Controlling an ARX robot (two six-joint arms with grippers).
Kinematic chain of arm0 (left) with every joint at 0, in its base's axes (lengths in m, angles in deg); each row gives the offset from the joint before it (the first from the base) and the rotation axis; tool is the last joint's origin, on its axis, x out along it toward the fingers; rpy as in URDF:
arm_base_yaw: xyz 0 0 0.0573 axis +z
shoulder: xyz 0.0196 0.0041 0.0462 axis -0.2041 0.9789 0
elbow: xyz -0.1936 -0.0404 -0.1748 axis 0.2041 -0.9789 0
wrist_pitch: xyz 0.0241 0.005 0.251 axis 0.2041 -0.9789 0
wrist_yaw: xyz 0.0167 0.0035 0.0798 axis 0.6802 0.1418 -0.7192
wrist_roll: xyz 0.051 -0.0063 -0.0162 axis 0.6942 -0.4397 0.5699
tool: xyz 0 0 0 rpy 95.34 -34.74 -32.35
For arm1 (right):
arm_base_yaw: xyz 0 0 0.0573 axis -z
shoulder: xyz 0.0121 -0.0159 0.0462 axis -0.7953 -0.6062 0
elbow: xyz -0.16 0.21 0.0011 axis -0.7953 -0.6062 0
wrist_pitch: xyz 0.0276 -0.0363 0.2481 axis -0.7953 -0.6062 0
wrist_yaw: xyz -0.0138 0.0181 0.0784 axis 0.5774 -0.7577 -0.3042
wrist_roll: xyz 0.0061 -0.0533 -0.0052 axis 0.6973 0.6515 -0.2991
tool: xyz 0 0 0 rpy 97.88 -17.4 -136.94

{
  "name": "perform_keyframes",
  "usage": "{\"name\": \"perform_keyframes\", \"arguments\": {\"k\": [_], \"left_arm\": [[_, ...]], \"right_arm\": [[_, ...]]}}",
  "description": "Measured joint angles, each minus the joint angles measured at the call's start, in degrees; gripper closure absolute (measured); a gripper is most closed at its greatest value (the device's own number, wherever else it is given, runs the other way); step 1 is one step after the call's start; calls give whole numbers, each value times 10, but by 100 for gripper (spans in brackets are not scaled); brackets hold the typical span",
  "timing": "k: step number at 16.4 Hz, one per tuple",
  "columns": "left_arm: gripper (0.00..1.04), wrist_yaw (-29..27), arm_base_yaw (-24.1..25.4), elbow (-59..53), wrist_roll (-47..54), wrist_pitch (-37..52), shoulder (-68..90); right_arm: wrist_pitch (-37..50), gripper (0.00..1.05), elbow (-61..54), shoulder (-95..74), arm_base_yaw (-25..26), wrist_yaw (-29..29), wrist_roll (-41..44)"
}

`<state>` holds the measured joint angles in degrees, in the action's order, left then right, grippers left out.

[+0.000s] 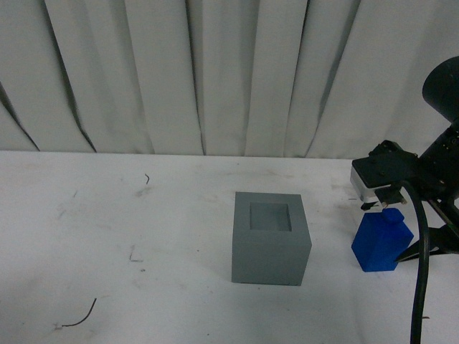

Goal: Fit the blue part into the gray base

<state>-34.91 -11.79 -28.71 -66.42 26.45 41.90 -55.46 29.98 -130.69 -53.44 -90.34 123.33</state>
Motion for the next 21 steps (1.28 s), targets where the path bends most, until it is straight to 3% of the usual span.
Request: {"name": "perform_keyframes", "arguments": {"k": [1,7,9,16,19,21], "left_arm": [[7,0,0,0,0,0,0],[7,0,0,0,0,0,0],[7,0,0,0,0,0,0],[7,0,0,0,0,0,0],[7,0,0,0,0,0,0],[7,0,0,0,0,0,0]], "right_arm": [[-1,8,0,0,0,0,0],[-7,50,0,0,0,-2,3],[-12,57,0,0,0,-2,2],[-78,58,36,47,-17,-36,-40],[-122,58,75,86,-63,-88,-90],[-120,58,74,89,-118,-86,-139]]}}
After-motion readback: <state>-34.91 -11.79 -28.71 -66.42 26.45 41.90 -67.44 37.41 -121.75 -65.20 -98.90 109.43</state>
